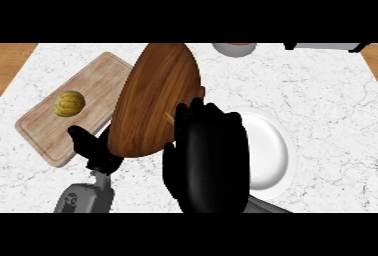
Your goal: Pick the pear from the plate and place it in the bowl
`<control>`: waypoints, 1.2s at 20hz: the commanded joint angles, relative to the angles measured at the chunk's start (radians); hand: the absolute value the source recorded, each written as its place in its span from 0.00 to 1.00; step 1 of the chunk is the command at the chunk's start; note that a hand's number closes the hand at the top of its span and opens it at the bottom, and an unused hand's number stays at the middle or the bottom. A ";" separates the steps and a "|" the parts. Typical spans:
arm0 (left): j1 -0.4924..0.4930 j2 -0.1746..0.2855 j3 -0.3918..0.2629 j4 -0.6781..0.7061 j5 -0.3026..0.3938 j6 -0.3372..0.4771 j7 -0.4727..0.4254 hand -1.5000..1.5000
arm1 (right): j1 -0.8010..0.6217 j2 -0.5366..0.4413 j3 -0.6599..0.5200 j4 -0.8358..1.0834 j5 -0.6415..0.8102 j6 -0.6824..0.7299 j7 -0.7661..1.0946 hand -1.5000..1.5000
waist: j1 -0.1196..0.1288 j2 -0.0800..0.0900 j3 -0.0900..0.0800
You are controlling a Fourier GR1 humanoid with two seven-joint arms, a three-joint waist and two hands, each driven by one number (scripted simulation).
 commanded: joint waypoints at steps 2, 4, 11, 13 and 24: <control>-0.007 -0.003 -0.010 -0.039 0.002 0.004 0.031 0.50 | -0.152 0.015 -0.033 0.101 -0.093 0.000 0.273 1.00 | 0.001 0.004 0.002; 0.001 0.010 -0.002 -0.021 -0.003 -0.007 0.008 0.50 | -0.214 0.015 -0.057 0.195 -0.116 -0.059 0.254 1.00 | 0.006 0.009 0.002; -0.002 -0.003 0.005 0.014 -0.019 0.006 -0.030 0.50 | -0.290 0.016 -0.145 0.488 -0.093 -0.160 0.089 1.00 | -0.022 0.015 0.004; 0.020 0.004 -0.001 -0.029 0.013 -0.017 0.011 0.50 | -0.294 0.016 -0.189 0.585 -0.086 -0.193 0.041 1.00 | -0.018 0.015 0.004; -0.036 -0.014 -0.022 0.023 -0.011 0.036 -0.008 0.50 | -0.251 0.016 -0.411 0.907 -0.201 -0.408 -0.143 0.00 | -0.025 0.023 0.005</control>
